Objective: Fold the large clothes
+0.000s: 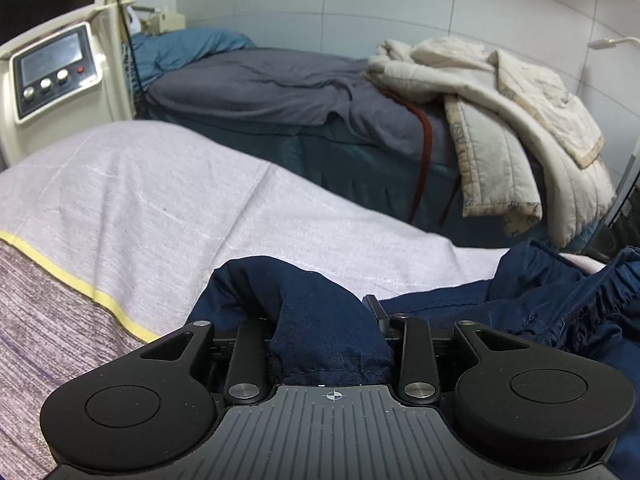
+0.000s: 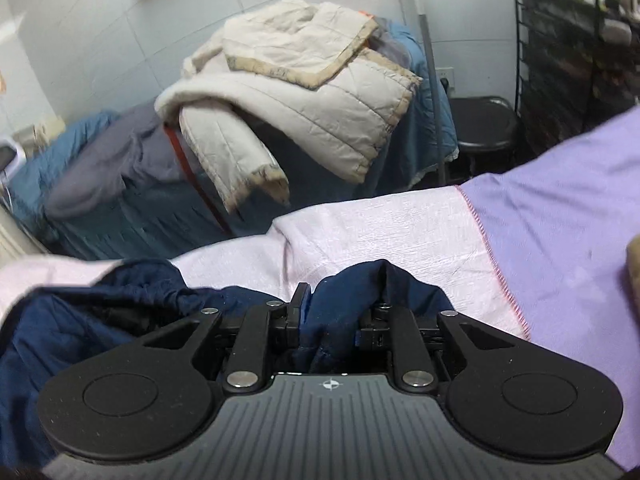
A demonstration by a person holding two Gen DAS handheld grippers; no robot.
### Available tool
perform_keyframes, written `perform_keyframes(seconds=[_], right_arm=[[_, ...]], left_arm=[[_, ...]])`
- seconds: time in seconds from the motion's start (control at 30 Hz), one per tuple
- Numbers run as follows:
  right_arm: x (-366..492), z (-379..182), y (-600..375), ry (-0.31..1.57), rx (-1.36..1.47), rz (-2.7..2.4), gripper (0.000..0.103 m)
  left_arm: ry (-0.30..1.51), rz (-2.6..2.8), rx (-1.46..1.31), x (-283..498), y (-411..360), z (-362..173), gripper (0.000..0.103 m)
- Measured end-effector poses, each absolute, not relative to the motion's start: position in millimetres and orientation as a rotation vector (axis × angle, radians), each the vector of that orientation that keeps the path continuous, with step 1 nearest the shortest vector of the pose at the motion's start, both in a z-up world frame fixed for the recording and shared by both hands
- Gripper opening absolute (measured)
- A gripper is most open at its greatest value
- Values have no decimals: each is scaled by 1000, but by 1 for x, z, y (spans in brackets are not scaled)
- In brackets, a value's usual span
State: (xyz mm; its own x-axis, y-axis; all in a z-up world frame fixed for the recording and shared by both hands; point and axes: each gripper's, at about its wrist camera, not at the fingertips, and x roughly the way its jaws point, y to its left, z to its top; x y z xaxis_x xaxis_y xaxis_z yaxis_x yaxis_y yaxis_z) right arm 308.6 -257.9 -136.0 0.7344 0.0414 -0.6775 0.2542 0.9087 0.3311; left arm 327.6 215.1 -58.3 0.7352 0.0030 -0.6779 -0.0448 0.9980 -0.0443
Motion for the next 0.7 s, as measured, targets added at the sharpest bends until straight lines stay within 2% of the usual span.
perform_keyframes(seconds=[0.1, 0.17, 0.2, 0.27, 0.3, 0.33, 0.37, 0.47, 0.57, 0.7], right_arm=[[303, -135, -268, 730, 504, -96, 27], [301, -131, -278, 728, 572, -72, 32], [301, -129, -284, 733, 620, -58, 36], [302, -125, -294, 736, 713, -32, 58], [302, -122, -299, 729, 755, -22, 63], [301, -119, -302, 717, 784, -17, 74], [301, -115, -304, 705, 804, -18, 81], [295, -99, -313, 646, 832, -74, 92], [290, -81, -320, 629, 772, -136, 95], [274, -54, -294, 611, 507, -44, 93]], left_arm=[[746, 12, -89, 328, 219, -51, 84], [757, -5, -157, 329, 227, -45, 99], [762, -15, -214, 331, 232, -42, 99], [765, -28, -343, 332, 246, -35, 103], [766, -30, -399, 333, 253, -32, 103], [771, -36, -447, 334, 258, -29, 103], [777, -43, -484, 334, 262, -27, 103], [779, -61, -554, 331, 274, -18, 103], [785, -87, -634, 329, 288, -15, 103], [802, -107, -692, 331, 301, -9, 103]])
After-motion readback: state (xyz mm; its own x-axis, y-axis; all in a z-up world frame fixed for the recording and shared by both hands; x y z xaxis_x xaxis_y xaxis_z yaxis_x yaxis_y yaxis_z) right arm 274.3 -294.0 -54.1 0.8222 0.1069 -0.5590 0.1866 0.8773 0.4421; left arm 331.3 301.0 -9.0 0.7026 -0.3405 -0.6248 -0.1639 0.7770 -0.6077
